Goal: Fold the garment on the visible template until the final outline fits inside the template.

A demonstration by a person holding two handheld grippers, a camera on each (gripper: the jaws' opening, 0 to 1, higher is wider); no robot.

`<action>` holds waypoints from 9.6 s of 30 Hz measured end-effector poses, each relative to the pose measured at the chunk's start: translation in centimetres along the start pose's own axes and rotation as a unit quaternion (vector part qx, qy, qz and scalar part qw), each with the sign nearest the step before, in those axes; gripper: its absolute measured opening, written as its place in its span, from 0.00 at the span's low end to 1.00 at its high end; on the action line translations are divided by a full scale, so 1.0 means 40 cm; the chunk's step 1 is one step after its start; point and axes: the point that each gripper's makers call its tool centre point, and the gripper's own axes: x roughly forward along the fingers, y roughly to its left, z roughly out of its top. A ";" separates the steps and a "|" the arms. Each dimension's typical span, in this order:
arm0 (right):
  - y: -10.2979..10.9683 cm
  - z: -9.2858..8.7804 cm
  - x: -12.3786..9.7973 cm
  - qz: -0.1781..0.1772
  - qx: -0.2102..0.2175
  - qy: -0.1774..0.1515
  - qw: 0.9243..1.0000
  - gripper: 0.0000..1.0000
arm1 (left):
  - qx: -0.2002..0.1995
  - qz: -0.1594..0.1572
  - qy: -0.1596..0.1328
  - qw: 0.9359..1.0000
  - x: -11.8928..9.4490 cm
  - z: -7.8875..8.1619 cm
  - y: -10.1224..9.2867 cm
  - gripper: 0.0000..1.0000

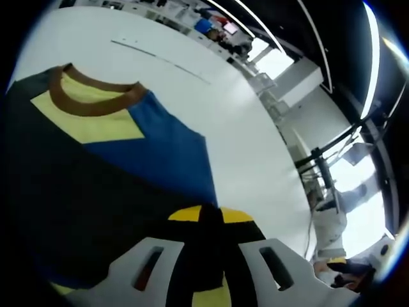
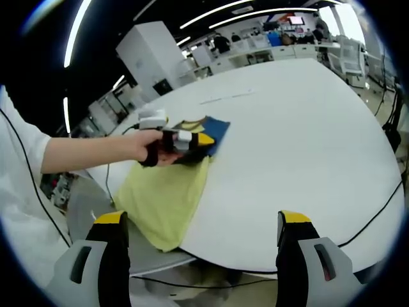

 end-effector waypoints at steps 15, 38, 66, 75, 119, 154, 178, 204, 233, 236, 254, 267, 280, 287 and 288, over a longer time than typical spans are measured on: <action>0.040 -0.001 0.011 0.005 -0.007 -0.001 1.000 0.96 | 0.007 -0.024 0.020 0.999 -0.036 -0.029 -0.012 0.17; 0.118 -0.012 0.033 0.016 -0.019 -0.001 1.000 0.96 | 0.080 -0.067 0.063 0.992 -0.156 -0.089 -0.008 0.40; 0.172 -0.007 0.063 0.015 -0.030 0.003 0.999 0.96 | 0.125 -0.074 0.051 0.988 -0.438 -0.104 0.100 0.69; 0.195 -0.006 0.076 0.018 -0.033 0.009 0.999 0.96 | 0.108 -0.065 0.029 0.992 -0.540 -0.093 0.146 0.77; 0.243 -0.025 0.086 0.028 -0.043 0.027 0.998 0.95 | 0.052 -0.007 -0.065 0.997 -0.934 -0.090 0.271 0.93; 0.227 -0.042 0.043 0.019 -0.041 0.032 0.998 0.96 | 0.128 -0.005 -0.014 0.992 -1.040 -0.150 0.322 0.99; 0.199 -0.089 0.068 0.012 -0.010 0.057 0.998 0.83 | 0.109 0.009 0.008 0.994 -0.999 -0.181 0.361 0.92; 0.193 -0.172 0.139 0.030 0.031 0.158 0.987 0.51 | 0.050 0.033 0.099 0.993 -0.913 -0.295 0.444 0.62; 0.172 -0.240 0.178 0.036 0.095 0.228 0.968 0.36 | 0.026 0.022 0.194 0.980 -0.853 -0.366 0.500 0.35; 0.172 -0.247 0.185 0.039 0.104 0.238 0.965 0.32 | 0.027 0.024 0.199 0.979 -0.851 -0.367 0.504 0.32; 0.149 -0.285 0.216 0.029 0.117 0.274 0.954 0.21 | 0.019 0.026 0.210 0.977 -0.837 -0.369 0.517 0.14; 0.145 -0.297 0.226 0.031 0.129 0.272 0.953 0.09 | 0.018 0.029 0.213 0.977 -0.828 -0.370 0.521 0.04; 0.138 -0.296 0.232 0.026 0.139 0.262 0.955 0.03 | 0.020 0.043 0.212 0.976 -0.828 -0.367 0.528 0.00; 0.145 -0.269 0.220 0.033 0.152 0.235 0.959 0.03 | 0.002 0.044 0.200 0.979 -0.845 -0.356 0.520 0.00; 0.144 -0.267 0.218 0.033 0.153 0.232 0.960 0.03 | 0.001 0.044 0.199 0.979 -0.846 -0.355 0.520 0.00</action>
